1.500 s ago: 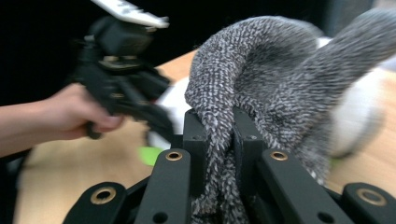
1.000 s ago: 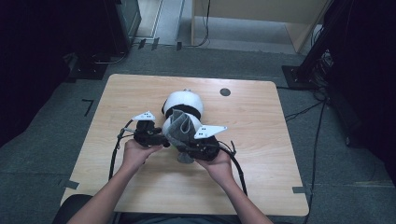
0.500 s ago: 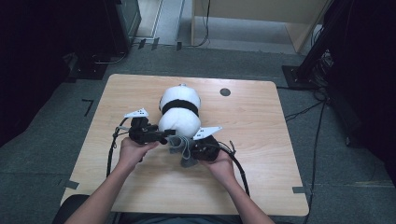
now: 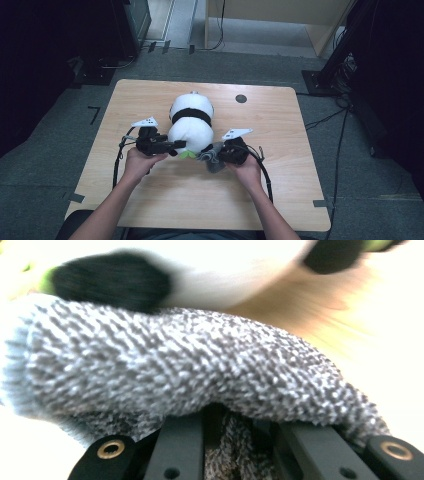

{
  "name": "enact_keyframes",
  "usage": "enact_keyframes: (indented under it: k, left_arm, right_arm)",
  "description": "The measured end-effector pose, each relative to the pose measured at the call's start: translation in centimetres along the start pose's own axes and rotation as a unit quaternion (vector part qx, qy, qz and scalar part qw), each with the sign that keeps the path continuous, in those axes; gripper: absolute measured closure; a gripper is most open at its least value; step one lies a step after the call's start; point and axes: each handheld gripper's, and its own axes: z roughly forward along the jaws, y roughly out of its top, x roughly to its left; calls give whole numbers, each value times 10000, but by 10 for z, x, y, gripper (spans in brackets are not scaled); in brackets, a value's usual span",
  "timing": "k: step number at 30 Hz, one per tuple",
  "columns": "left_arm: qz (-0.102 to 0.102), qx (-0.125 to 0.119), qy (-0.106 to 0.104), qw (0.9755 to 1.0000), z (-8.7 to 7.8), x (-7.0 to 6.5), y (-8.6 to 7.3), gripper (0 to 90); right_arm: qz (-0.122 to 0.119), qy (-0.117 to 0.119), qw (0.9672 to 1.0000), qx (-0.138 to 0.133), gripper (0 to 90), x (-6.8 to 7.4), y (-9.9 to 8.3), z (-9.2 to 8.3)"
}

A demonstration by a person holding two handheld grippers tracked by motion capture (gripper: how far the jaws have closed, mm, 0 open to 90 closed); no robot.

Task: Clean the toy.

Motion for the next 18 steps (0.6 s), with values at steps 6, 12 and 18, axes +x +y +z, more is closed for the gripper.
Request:
enact_keyframes:
  k: [6,12,18]
  left_arm:
    - [5,-8,59,10000,-2,2,0,495]
    - [21,-44,160,9999,-7,5,1,495]
    - [73,-150,261,9995,-14,8,4,494]
  right_arm:
    - [466,-124,9988,-121,805,-18,-2,-14]
    - [709,-239,9965,-371,803,-30,-2,-32]
    - [742,-371,9955,-450,803,-36,-2,-44]
